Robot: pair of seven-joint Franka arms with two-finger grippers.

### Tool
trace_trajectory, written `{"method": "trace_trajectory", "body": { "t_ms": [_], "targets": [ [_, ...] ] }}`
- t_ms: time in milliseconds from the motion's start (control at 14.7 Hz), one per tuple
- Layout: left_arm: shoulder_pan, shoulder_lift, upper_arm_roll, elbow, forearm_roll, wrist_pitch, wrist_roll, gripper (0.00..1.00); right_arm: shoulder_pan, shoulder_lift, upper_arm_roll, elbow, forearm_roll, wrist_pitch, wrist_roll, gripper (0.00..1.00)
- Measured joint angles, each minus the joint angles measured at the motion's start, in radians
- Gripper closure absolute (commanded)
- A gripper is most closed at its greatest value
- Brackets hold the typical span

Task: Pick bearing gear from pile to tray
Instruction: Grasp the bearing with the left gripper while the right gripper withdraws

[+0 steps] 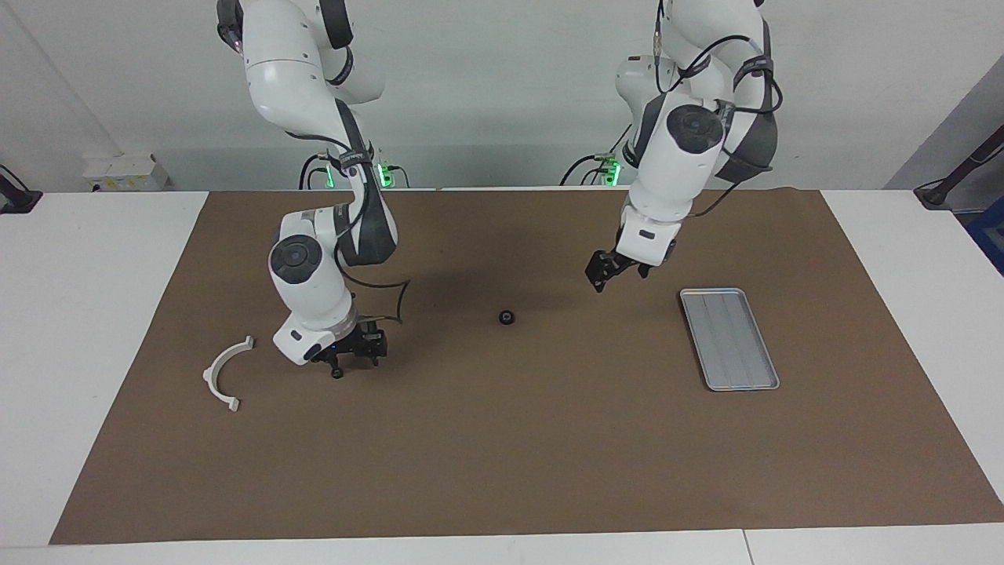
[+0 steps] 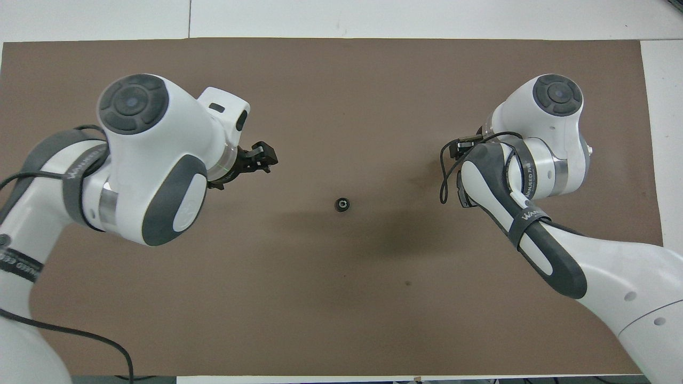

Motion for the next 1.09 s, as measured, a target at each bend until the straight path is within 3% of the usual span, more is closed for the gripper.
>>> {"method": "trace_trajectory", "body": {
  "t_ms": [205,341,751,819,955,1024,1092],
  "targets": [
    [-0.115,0.181,0.0,0.137,-0.001,0.026,-0.183,0.0,-0.04,-0.001,0.0,-0.005,0.0,0.001,-0.056,0.22],
    [-0.168,0.267,0.001,0.175,0.001,0.108,-0.262,0.0,-0.042,-0.001,0.001,-0.008,0.0,0.003,-0.06,0.24],
    [-0.245,0.293,0.005,0.074,0.002,0.258,-0.355,0.0,-0.042,-0.001,0.003,-0.038,0.0,0.055,-0.06,0.29],
    [-0.245,0.292,0.006,0.062,0.002,0.273,-0.358,0.0,-0.042,-0.001,0.003,-0.042,0.0,0.065,-0.06,0.4],
    [-0.245,0.29,0.009,0.03,0.002,0.316,-0.371,0.0,-0.042,-0.001,0.003,-0.051,0.0,0.075,-0.06,0.48],
    [-0.245,0.29,0.009,0.019,0.002,0.324,-0.375,0.0,-0.042,-0.001,0.003,-0.055,0.0,0.076,-0.06,0.58],
    [-0.246,0.29,0.009,0.013,0.002,0.328,-0.382,0.0,-0.042,-0.001,0.003,-0.058,0.0,0.077,-0.06,0.86]
  ]
}}
